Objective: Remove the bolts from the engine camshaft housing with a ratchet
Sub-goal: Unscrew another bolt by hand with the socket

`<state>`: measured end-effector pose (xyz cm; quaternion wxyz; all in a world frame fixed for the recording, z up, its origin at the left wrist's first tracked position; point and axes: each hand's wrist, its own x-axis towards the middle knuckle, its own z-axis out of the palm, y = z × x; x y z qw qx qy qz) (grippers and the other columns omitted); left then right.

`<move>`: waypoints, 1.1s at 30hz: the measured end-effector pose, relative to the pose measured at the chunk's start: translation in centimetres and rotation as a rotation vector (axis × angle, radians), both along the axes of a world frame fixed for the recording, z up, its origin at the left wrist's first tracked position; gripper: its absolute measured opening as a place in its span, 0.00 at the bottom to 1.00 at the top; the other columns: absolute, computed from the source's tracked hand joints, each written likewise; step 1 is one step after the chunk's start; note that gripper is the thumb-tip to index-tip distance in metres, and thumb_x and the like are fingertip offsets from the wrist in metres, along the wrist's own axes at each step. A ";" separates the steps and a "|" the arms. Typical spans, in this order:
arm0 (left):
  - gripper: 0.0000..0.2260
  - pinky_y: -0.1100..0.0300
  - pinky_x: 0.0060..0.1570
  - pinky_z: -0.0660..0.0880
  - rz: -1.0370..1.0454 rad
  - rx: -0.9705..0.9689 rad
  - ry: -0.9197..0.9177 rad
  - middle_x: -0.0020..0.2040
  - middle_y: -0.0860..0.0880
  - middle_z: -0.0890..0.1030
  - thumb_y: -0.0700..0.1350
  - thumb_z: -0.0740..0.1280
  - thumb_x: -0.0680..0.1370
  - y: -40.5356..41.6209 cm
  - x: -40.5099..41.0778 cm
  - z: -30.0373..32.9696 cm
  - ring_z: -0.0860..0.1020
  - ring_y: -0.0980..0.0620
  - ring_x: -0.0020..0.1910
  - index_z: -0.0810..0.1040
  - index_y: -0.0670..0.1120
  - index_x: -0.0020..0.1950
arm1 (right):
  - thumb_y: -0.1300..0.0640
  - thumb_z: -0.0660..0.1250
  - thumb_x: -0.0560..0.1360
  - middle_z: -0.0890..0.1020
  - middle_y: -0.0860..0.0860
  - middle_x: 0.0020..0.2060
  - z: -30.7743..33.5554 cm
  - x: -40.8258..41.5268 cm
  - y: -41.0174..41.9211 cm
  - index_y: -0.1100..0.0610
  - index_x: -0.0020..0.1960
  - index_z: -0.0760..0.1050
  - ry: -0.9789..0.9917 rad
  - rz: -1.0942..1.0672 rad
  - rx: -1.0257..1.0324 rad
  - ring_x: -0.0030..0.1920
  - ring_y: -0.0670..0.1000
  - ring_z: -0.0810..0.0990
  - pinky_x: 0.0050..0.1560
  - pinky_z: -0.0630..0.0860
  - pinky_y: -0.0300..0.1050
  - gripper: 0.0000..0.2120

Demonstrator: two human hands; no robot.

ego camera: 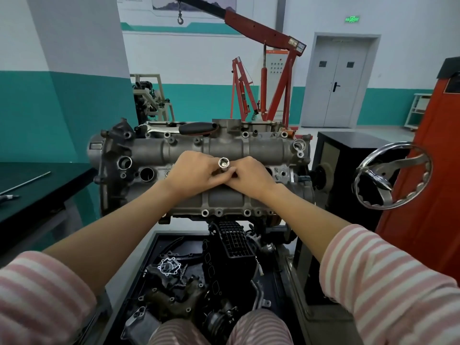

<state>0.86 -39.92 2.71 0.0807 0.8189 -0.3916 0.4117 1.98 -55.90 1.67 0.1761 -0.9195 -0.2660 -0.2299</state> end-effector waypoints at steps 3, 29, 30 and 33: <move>0.20 0.59 0.20 0.64 -0.056 0.011 -0.080 0.23 0.48 0.74 0.55 0.60 0.75 0.5 0.6 -0.3 0.72 0.48 0.21 0.74 0.44 0.28 | 0.52 0.63 0.75 0.80 0.58 0.31 -0.1 0.6 0.0 0.65 0.35 0.77 -0.007 0.019 -0.029 0.35 0.56 0.77 0.34 0.71 0.48 0.17; 0.22 0.58 0.22 0.66 0.011 -0.108 0.021 0.27 0.46 0.77 0.56 0.58 0.76 -0.2 1.6 -2.5 0.75 0.45 0.25 0.76 0.41 0.32 | 0.56 0.64 0.71 0.70 0.46 0.23 -0.8 1.3 0.0 0.52 0.27 0.62 -0.005 -0.030 0.018 0.28 0.48 0.69 0.28 0.60 0.43 0.17; 0.22 0.58 0.21 0.65 0.007 -0.110 0.016 0.26 0.46 0.76 0.56 0.58 0.76 -0.2 1.6 -2.5 0.75 0.45 0.24 0.75 0.41 0.31 | 0.56 0.64 0.70 0.70 0.46 0.23 -0.8 1.3 0.0 0.52 0.26 0.61 -0.009 -0.032 0.025 0.28 0.49 0.69 0.27 0.59 0.42 0.17; 0.22 0.61 0.22 0.62 -0.014 -0.128 0.050 0.24 0.47 0.74 0.56 0.59 0.75 -0.2 1.7 -2.5 0.72 0.46 0.22 0.71 0.43 0.28 | 0.57 0.64 0.70 0.71 0.47 0.25 -0.9 1.3 0.0 0.53 0.28 0.62 -0.023 -0.031 0.004 0.29 0.50 0.71 0.28 0.60 0.43 0.15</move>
